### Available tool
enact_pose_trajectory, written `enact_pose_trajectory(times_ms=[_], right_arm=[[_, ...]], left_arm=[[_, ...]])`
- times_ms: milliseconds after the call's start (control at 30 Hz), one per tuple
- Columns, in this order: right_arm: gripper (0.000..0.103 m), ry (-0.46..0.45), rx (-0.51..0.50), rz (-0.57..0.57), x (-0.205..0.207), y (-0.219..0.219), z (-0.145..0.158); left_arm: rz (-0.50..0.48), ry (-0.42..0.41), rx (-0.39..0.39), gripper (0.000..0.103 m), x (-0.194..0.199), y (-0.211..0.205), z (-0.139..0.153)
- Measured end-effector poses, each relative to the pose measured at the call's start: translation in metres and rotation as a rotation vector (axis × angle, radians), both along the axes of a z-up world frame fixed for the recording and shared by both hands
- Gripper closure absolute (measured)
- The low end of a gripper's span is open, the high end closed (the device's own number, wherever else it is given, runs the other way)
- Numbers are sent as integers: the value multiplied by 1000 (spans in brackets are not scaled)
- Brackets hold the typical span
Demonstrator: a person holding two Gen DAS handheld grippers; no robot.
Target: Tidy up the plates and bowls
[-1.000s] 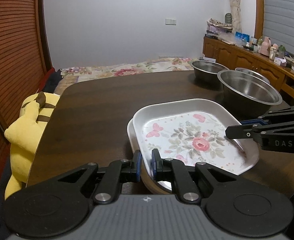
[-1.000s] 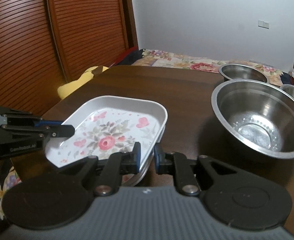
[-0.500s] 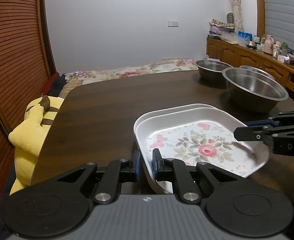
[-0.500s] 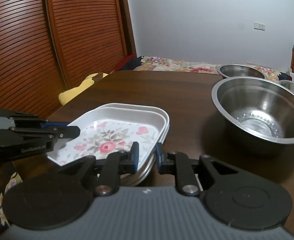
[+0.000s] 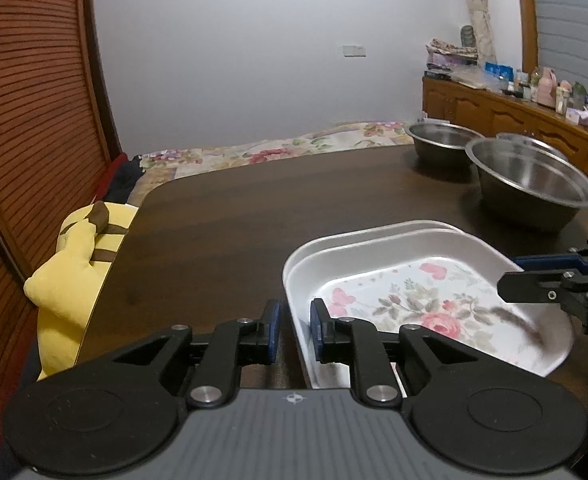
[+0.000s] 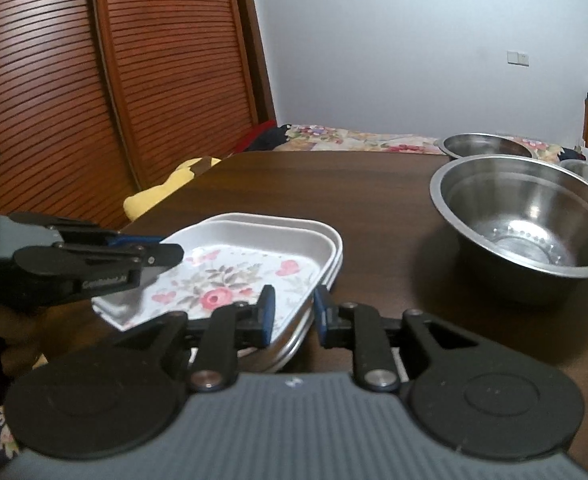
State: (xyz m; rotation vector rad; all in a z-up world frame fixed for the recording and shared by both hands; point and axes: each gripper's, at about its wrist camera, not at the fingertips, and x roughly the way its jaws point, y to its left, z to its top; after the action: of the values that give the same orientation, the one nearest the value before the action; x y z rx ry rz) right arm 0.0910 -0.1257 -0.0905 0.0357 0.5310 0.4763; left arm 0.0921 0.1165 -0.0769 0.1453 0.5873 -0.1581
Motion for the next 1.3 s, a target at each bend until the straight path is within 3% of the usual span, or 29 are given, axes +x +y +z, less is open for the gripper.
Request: enact_pose_trajectory(times_ms=[300,633,900,1167,1300], right_arm=[[80,-42,54,-58,0,-30,19],[80,-130,56,-231,4,-108,42],[80,-130,38,-334,19,-160,39],[80,-105,28,-361,46,-176,24],[80,-96,36,-345,53,-178,22]], left_arm=[[-21,-38,-59,73,-1,-9,31],[-156,-107,-86,63,30,-82,59],[-218,-76,-114,62,70,-137,41],[-218,-21,-178,61,90,-147,27],[-227,-18,-146,58,93,-158,30]])
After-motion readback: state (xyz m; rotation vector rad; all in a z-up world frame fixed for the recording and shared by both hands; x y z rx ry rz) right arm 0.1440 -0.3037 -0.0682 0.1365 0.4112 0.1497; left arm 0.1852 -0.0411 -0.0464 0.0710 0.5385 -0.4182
